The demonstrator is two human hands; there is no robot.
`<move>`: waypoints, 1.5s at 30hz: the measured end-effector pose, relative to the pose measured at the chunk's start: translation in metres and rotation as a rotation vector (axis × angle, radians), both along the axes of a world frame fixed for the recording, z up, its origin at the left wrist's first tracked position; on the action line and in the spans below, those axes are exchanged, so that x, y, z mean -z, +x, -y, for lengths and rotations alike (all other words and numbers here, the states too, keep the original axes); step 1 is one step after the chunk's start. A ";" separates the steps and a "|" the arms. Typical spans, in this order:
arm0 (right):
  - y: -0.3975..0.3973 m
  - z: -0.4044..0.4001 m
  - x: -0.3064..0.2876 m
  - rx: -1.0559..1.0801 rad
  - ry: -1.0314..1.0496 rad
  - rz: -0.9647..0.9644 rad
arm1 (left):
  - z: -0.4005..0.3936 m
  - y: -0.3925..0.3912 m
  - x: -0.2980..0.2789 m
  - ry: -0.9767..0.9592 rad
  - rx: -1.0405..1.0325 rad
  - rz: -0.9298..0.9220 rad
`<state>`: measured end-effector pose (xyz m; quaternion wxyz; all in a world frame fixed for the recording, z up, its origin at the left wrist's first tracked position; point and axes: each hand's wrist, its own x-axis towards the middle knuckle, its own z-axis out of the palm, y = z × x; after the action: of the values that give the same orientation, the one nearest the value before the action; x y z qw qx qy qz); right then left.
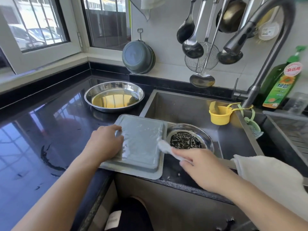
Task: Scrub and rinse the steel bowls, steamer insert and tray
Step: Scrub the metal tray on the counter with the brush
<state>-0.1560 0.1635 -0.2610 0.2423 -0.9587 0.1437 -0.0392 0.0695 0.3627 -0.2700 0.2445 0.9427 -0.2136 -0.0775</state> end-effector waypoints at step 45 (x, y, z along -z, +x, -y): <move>0.002 -0.046 -0.021 -0.399 -0.566 -0.154 | -0.008 0.002 -0.047 0.274 0.506 -0.098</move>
<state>-0.1543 0.2096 -0.2404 -0.0414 -0.9972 -0.0449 0.0428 0.0714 0.3708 -0.2233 0.0978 0.8788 -0.4173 -0.2096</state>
